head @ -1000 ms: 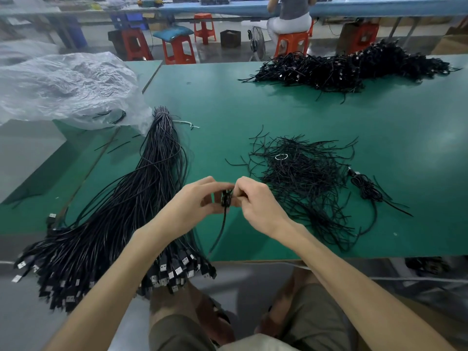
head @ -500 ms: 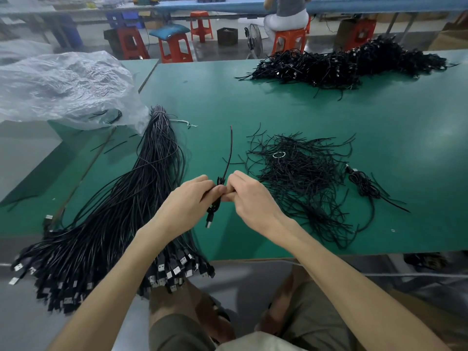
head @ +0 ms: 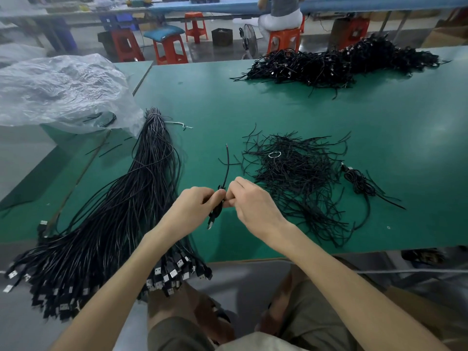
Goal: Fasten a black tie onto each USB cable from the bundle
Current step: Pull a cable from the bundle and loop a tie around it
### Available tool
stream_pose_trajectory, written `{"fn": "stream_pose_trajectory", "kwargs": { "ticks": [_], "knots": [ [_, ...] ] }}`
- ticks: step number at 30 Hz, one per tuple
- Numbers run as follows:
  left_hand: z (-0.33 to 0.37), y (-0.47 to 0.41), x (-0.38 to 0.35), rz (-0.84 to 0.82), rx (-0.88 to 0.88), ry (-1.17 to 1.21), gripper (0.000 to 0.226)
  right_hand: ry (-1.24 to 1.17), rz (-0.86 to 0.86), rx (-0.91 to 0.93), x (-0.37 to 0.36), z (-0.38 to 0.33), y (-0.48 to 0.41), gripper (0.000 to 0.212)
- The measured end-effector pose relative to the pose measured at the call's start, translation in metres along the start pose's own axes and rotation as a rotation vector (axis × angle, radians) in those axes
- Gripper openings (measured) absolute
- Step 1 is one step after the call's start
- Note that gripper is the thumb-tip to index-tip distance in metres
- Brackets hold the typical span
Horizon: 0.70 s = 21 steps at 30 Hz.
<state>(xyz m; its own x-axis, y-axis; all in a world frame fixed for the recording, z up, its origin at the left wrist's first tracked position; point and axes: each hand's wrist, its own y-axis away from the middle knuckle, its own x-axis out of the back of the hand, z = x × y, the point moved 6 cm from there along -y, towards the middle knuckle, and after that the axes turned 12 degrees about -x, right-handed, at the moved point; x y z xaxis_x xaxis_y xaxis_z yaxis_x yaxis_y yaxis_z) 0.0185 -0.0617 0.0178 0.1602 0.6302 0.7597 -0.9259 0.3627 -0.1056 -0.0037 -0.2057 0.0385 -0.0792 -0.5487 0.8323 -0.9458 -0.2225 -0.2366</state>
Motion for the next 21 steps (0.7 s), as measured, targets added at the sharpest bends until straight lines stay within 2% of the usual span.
{"fn": "stream_pose_trajectory", "kwargs": {
  "ticks": [4,6,9,12,16,19,21],
  "knots": [
    [0.004,-0.003,-0.005,0.041,-0.048,-0.022,0.054,-0.291,-0.09,-0.234,-0.002,0.019,-0.001,0.012],
    [0.005,-0.004,-0.005,0.057,-0.059,0.014,0.053,-0.466,-0.125,-0.303,-0.002,0.031,0.001,0.009],
    [0.012,-0.006,-0.008,0.064,-0.064,0.061,0.048,-0.669,-0.202,-0.377,-0.002,0.044,0.007,0.018],
    [0.025,-0.012,-0.023,-0.053,-0.085,0.226,0.039,-0.683,-0.104,-0.44,0.006,0.056,0.012,0.018],
    [0.032,-0.019,-0.03,-0.181,-0.101,0.375,0.055,-0.811,-0.029,-0.535,0.022,0.08,0.016,0.019],
    [0.013,-0.023,-0.013,-0.091,-0.035,0.249,0.043,-0.82,0.025,-0.616,0.043,0.109,0.017,0.019],
    [-0.016,-0.022,0.004,-0.038,0.095,-0.018,0.036,-0.758,0.113,-0.682,0.065,0.138,0.016,0.017]
  ]
}}
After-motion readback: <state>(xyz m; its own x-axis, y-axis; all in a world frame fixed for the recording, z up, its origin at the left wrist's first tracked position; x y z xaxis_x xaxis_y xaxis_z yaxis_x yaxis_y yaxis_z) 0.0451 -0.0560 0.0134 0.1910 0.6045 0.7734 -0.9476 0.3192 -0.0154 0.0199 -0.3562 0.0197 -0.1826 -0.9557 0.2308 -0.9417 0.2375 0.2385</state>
